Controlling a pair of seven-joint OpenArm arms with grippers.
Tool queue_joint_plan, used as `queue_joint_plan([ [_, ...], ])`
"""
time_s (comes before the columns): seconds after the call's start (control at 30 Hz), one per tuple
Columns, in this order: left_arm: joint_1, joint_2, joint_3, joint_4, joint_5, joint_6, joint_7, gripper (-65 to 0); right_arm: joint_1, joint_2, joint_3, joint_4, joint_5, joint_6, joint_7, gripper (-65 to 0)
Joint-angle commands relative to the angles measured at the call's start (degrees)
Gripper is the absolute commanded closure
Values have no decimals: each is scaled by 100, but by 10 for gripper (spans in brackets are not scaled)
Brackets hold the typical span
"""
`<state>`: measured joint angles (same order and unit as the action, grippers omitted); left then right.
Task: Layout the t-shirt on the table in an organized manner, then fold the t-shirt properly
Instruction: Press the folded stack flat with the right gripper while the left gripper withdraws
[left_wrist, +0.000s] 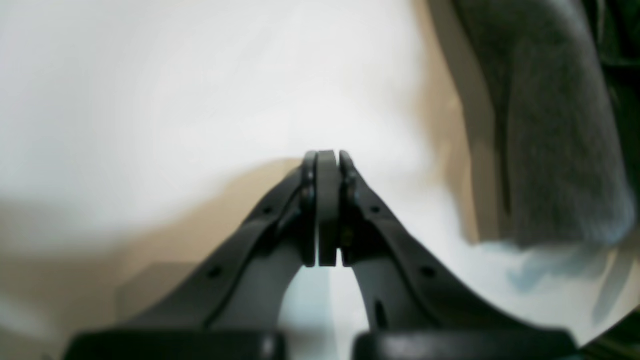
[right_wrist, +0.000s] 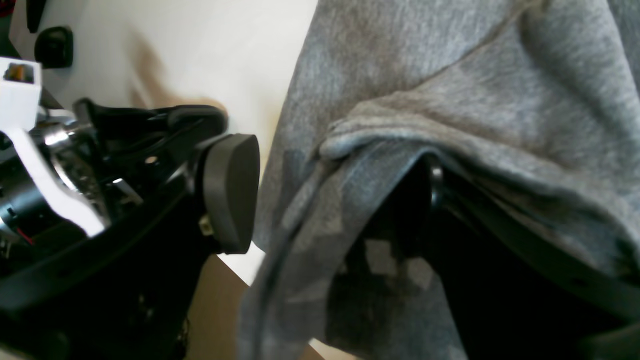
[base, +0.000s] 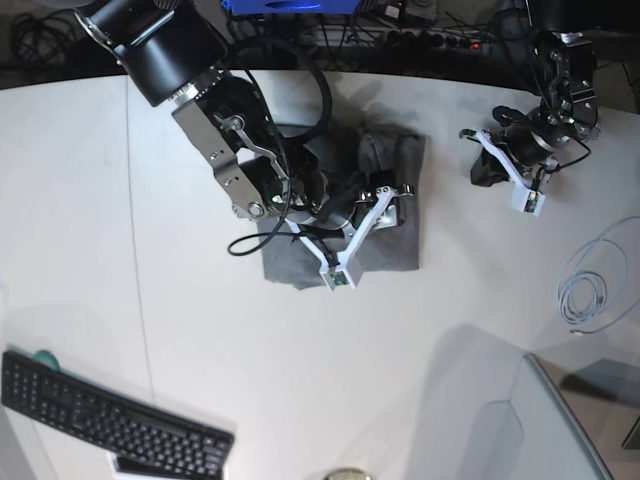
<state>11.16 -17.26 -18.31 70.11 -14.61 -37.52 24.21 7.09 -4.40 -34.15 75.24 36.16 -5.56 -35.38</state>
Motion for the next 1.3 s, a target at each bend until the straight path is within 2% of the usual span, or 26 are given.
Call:
queue_joint_plan([
  [0.0,75,-151,-38,123,-82,-15,-87,0,122,-135,-9,85,80,33,96,-387],
  [0.1,269,-301,-46,123,-108,-15,-87,0,165,-162,-53,76,80,33,96,-387],
  [0.37,383,-380,-46,115,-117,-15,-104,0,649,-285,-994,-443,89,33,263,-386],
  [0.47,374,-397,-46,106,-117,-15,-104,0,851,-276,-1539,-311,89,42,263,-386],
  [0.57,374,-406,-55,106,-117,-15,-113,0,974,-197,-1838,234,89,42,228,-384],
  [0.67,374,-397,-407,71,-91,-15,-113,0,939,155,-1811,1192,89,7,-115,-383],
  [0.7,374,-389,-574,62,-91,-24,-113,0,895,287,-1802,1465,98,-107,-238,-383],
  [0.8,383,-380,-1119,62,-91,-59,-113,0,596,744,-1363,2159,98,-881,-379,-378],
  [0.83,409,-380,-1312,62,-91,-156,-113,0,412,902,-1126,2318,98,-1101,-353,-354],
  [0.87,453,-389,-1488,62,-99,-248,-113,0,289,1016,-923,2397,98,-1162,-353,-312],
  [1.0,497,-389,-2068,62,-91,-248,-113,0,-107,1227,-255,2203,98,-1171,-344,0],
  [1.1,497,-371,-2288,62,-82,-248,-113,0,-160,1227,-79,1799,98,-1171,-344,-23],
  [1.17,497,-371,-2315,62,-82,-248,-113,0,-151,1192,-79,1500,98,-1162,-344,0],
  [1.27,497,-362,-2306,62,-82,-248,-113,0,-142,1131,-88,1131,98,-1154,-203,0],
])
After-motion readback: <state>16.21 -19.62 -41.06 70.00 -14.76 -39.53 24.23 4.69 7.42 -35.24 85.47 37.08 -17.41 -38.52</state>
